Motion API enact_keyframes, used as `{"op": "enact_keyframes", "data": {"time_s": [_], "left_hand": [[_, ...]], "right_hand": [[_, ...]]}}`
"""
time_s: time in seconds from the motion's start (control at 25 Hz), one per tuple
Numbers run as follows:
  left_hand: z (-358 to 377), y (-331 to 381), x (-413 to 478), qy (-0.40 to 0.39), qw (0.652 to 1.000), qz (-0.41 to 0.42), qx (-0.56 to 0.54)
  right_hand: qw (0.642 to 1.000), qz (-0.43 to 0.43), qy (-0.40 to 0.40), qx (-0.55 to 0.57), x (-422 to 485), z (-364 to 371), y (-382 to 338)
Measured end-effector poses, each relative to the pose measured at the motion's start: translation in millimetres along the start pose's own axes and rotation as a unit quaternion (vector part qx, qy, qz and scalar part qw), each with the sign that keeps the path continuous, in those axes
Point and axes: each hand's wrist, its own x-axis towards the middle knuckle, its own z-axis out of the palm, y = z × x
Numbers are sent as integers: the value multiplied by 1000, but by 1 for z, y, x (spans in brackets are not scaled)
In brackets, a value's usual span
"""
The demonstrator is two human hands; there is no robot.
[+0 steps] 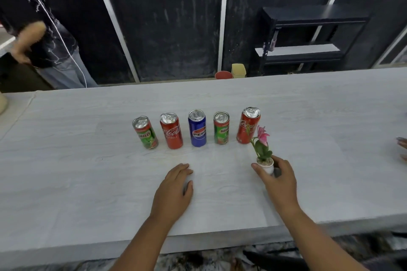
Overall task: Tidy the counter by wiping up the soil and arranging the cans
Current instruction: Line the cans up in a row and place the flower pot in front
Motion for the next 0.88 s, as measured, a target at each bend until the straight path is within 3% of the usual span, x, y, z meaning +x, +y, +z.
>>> {"op": "enact_keyframes", "data": {"time_s": [0.12,0.32,0.88], "left_hand": [[-27,-27,-17,8,1000,9,22],[-63,-81,-59,79,995,-47,31],[-61,-88,-67,86,994,-57,40]], "right_hand": [[1000,-7,-18,-1,-29,31,-9],[997,-28,-71,-15,-51,83,-26],[978,-98,-81,-167,-46,145,-48]]}}
